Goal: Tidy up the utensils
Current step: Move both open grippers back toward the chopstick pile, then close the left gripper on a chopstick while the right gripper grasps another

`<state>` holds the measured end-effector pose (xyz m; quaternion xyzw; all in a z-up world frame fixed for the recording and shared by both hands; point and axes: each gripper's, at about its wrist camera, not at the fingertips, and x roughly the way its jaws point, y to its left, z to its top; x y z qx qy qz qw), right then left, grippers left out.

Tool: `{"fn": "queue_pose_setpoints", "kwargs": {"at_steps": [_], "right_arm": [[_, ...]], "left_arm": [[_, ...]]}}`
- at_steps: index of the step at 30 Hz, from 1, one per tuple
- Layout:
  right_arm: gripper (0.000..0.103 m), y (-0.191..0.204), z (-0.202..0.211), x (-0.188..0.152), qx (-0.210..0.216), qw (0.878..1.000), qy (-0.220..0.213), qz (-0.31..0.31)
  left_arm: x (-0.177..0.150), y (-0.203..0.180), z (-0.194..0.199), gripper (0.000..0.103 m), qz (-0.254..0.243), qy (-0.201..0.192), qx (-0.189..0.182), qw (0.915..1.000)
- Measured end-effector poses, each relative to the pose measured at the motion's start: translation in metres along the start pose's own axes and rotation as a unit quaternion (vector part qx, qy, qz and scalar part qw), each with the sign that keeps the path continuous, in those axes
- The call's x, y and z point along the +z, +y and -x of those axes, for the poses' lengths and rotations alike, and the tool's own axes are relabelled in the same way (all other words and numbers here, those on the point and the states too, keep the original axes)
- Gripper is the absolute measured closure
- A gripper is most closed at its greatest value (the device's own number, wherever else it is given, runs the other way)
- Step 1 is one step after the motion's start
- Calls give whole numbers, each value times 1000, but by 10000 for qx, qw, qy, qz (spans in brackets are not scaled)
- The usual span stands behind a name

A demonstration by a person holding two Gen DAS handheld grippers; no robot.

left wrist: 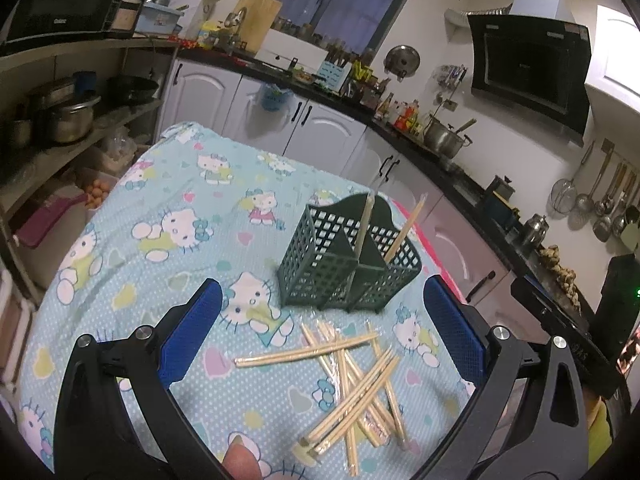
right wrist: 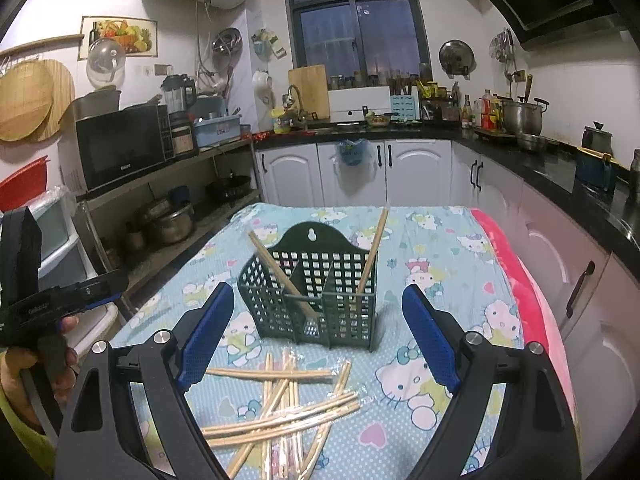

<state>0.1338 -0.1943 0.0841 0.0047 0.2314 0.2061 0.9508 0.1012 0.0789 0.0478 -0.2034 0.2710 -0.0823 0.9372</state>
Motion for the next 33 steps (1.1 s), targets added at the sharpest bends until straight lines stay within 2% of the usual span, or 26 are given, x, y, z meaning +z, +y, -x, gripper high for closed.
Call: {"fn": "queue_pose_setpoints", "kwargs": {"at_steps": [16,28,33], "right_arm": [[20,-10,-13,-36,-205,9987,471,63],[20,-35,-33,-64,-540,9946,889,-33],[20,-44,-44,-75,-630,9921,1081,-96]], "left_arm": [[-25,13,-19,11,-14,431,194,9989],[-55,57,-53,11,878,1188,152,9889],[-71,68,-68,27,1211,1512,24,9810]]}}
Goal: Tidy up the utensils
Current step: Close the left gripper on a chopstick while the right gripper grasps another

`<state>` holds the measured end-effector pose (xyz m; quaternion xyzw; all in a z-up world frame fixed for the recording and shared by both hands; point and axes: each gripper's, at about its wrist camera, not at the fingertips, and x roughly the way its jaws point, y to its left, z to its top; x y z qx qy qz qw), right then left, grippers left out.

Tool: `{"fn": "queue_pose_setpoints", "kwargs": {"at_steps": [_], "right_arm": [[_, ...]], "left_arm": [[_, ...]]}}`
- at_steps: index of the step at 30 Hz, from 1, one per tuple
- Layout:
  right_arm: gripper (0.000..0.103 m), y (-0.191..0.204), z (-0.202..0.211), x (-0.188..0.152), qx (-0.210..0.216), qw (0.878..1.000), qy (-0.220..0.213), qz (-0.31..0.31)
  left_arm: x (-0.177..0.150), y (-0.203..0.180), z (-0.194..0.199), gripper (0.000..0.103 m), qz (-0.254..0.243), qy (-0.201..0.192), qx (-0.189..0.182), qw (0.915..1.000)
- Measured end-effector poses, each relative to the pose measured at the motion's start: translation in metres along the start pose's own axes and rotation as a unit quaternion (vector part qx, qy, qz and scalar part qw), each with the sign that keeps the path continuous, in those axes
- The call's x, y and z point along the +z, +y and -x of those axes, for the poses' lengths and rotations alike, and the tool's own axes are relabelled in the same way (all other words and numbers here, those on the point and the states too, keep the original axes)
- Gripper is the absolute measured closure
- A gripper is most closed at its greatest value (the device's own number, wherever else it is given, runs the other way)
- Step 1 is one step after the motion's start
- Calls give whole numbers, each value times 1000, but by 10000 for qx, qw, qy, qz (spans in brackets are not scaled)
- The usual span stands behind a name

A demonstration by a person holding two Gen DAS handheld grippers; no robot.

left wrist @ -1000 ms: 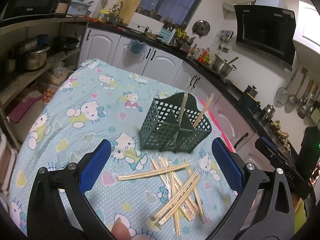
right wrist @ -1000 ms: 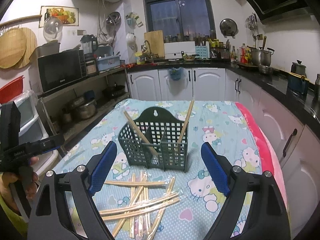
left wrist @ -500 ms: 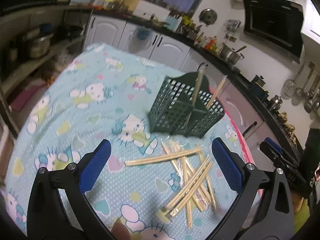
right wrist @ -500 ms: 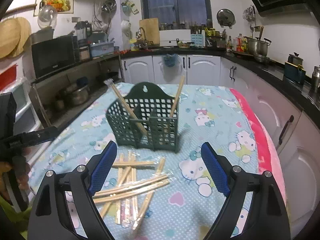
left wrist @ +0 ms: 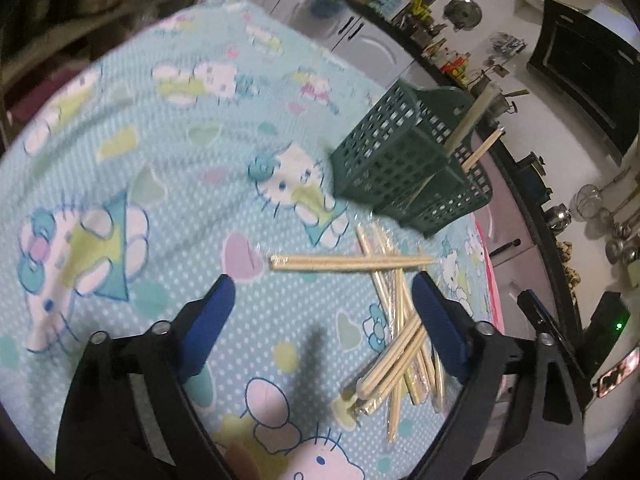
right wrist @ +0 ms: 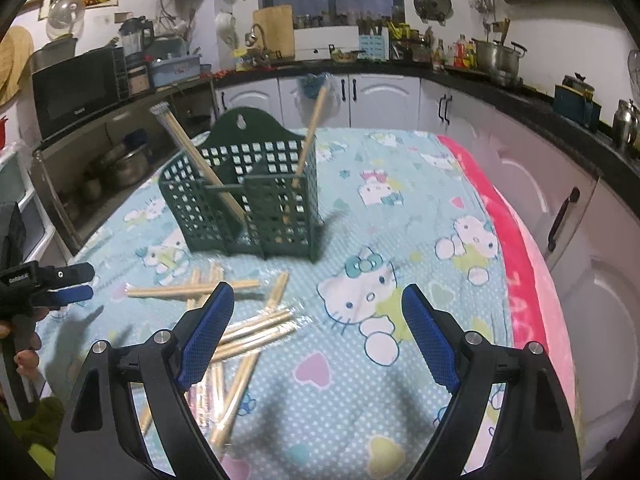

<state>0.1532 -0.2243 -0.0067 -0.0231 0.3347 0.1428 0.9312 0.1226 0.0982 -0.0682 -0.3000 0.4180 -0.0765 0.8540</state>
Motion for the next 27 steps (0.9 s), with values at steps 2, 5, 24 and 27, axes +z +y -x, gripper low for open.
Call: {"fn": "queue_pose_setpoints", "kwargs": {"at_steps": [2,5,24,27], "right_arm": [[21,-3,-3,-3,-14,10000,43,-15],[22,-6,-8,-6,-27,9999,97,-12],[41,-9,-61,-25,363,9943,974,-243],[46,-11,-71,-24,526,9918,1075,-453]], "left_arm": [[-4,3,-8,33,71,127,-85,9999],[-6,8,-18,41,212,247,-127,9994],[21,25,-42,49,1311,78,29,9913],[22,25,-43,55,1307,26,123,9913]]}}
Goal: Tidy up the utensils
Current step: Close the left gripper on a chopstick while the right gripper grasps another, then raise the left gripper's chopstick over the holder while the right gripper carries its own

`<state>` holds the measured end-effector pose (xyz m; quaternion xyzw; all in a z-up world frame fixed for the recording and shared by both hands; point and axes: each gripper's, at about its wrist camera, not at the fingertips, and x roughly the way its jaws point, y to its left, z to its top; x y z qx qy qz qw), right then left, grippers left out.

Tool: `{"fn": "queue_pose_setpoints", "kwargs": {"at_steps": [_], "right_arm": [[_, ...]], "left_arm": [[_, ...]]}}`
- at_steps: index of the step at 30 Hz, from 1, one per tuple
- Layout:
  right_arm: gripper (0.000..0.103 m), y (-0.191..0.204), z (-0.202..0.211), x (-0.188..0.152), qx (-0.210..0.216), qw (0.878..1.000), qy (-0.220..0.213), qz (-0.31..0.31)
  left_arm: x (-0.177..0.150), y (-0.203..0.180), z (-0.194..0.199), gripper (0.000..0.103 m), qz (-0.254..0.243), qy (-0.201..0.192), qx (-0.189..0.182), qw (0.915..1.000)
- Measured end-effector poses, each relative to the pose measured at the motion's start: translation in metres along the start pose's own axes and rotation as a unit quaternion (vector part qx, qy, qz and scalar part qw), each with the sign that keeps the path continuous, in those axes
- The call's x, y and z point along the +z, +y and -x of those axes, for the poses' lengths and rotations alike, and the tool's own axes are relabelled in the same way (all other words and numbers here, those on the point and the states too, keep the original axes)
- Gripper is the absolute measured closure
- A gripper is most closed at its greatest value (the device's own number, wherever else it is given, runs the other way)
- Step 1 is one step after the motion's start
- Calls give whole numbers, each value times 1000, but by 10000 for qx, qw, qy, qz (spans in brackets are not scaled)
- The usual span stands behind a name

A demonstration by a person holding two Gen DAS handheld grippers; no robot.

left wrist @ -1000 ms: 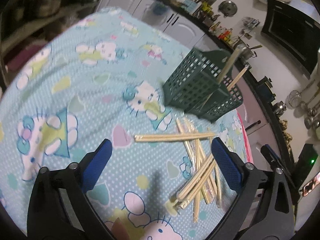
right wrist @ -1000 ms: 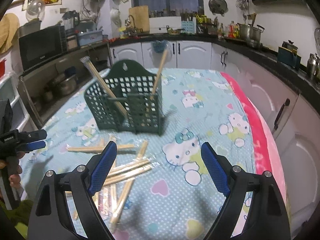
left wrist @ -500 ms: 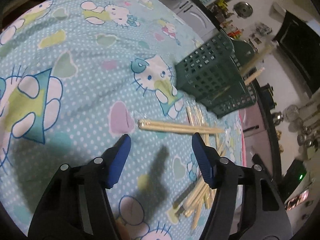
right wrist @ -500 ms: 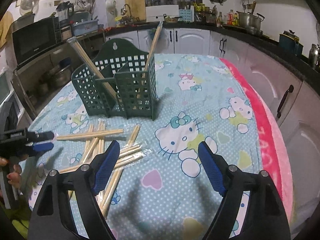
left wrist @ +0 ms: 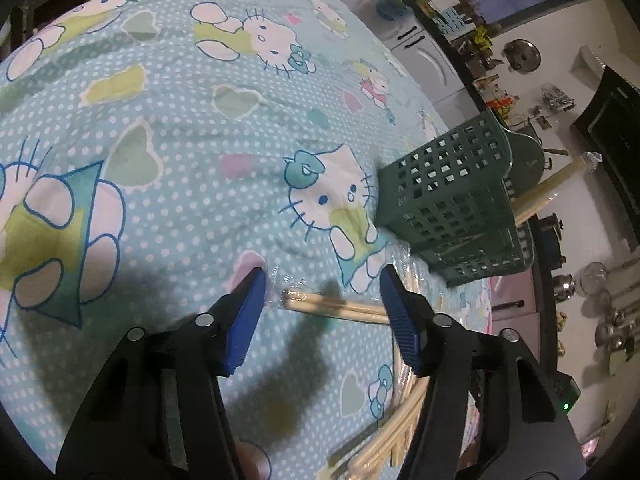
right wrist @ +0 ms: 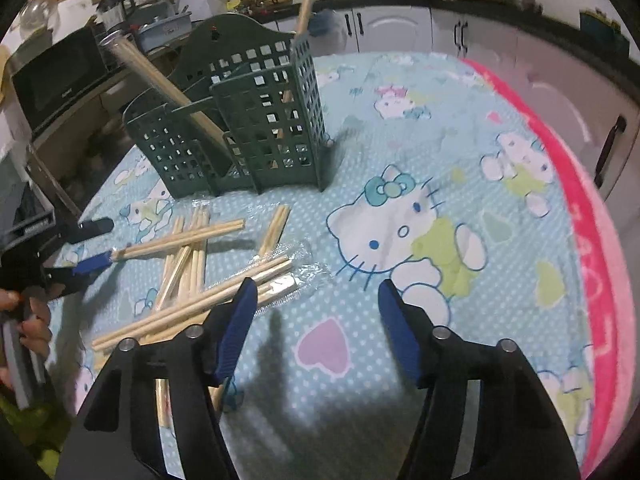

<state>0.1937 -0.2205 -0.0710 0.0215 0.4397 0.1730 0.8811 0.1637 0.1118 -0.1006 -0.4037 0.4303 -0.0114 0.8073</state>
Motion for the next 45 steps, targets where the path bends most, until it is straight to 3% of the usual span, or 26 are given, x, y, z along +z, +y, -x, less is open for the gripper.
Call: {"fn": "queue_pose_setpoints", "kwargs": {"at_steps": [2,7,9,12,14,17,24,37,45], "right_arm": [[54,-3,-7,2,116,9999,63,-111],[59,-9,-20,7,353,9987,177,-331],[64,-11,-22,7,396,9984,174,-374],[77,-11,-22,8,461,9982,182,-347],[95,-9,-21,7,443,9985,149,-274],[101,-7,-20,6,489,9984,172,-220],[102,-6,-7,5,483,9986,0,-211],[102,7,26,14,513,9980,-346,-100],[102,14,47,21,567,9965,-611,-30]], "left_arm": [[0,-1,0,57,-30,-50,38,10000],[-2,-3,-2,62,-170,-136,151,9996],[-2,-2,-2,69,-191,-166,195,9995],[-2,0,-3,80,-220,-202,273,9992],[-1,2,-4,85,-229,-219,329,9990],[0,4,-5,88,-234,-221,337,9989],[3,12,-2,101,-172,-163,102,9997],[2,-7,14,103,-606,-164,-481,9969],[0,-35,37,103,-1085,-334,-745,9907]]}}
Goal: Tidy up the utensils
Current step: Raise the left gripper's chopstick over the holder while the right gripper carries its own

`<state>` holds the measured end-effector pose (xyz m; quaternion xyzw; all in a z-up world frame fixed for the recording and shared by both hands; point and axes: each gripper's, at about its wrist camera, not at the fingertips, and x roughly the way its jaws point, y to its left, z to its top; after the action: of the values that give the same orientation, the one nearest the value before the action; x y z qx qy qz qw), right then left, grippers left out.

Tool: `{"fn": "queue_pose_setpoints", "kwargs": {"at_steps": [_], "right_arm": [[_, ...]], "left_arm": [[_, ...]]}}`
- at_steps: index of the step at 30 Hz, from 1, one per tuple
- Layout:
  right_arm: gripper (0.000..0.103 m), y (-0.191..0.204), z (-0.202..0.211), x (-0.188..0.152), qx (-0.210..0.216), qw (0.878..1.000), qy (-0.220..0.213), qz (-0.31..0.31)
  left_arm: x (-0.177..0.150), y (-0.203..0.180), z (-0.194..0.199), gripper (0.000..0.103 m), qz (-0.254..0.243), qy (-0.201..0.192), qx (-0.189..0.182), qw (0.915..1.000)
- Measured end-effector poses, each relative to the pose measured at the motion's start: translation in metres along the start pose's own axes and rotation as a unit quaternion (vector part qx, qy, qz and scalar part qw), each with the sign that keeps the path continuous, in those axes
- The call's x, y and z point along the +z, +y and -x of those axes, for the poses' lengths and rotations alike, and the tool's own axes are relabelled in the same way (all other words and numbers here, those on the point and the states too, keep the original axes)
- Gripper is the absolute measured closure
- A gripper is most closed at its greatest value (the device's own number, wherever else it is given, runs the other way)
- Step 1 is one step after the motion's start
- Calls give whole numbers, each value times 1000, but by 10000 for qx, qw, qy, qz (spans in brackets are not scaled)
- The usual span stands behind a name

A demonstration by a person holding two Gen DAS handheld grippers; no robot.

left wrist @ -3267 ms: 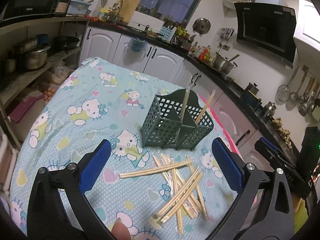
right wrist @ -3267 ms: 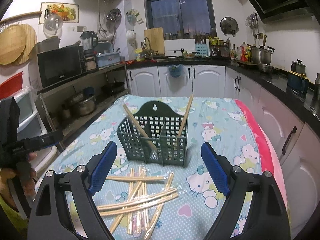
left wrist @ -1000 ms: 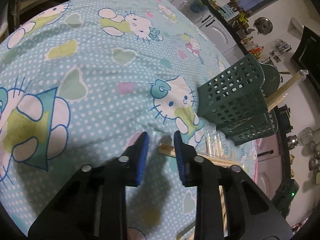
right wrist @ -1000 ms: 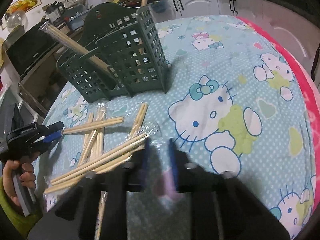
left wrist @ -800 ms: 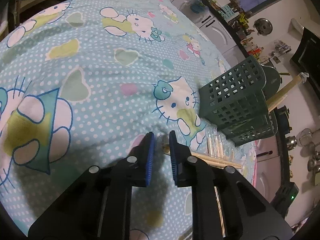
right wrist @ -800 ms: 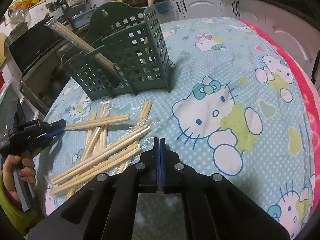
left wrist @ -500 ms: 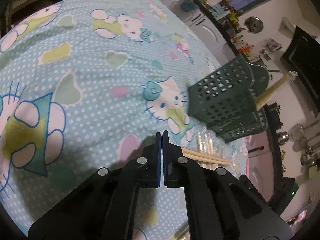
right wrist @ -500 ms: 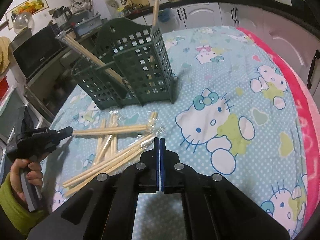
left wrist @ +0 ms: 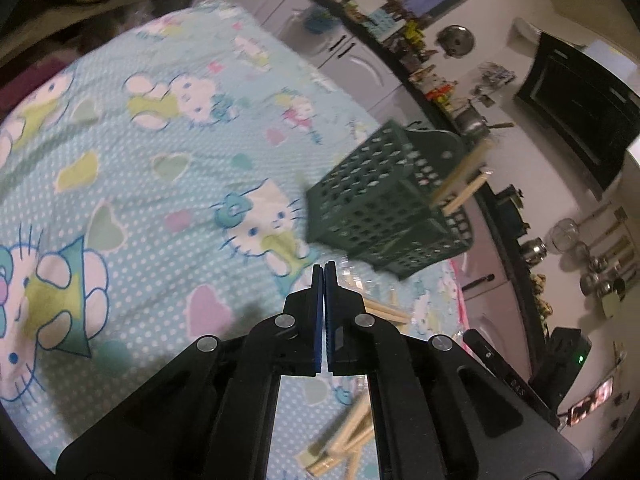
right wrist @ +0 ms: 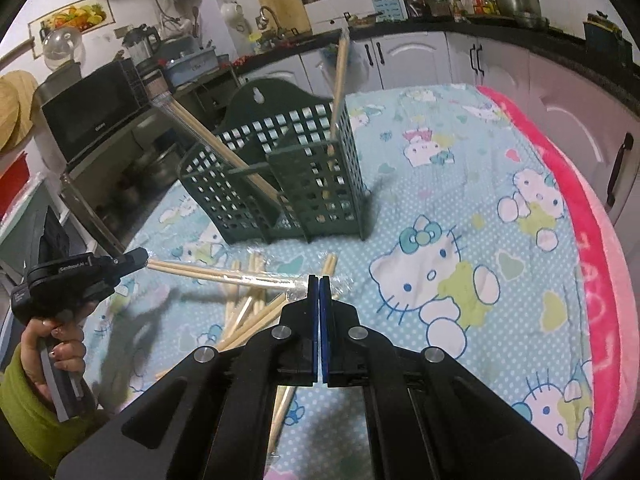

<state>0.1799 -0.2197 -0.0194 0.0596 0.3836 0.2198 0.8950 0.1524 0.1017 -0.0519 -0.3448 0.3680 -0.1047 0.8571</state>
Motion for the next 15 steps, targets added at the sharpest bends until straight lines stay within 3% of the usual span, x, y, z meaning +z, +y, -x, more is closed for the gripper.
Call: {"fn": "queue_pose_setpoints", "kwargs": {"at_steps": [15], "right_arm": [[102,33,52,26,134,9969,-693,336]], "left_arm": [[4,-97,11,103,-1296,13,-499,9903]]}}
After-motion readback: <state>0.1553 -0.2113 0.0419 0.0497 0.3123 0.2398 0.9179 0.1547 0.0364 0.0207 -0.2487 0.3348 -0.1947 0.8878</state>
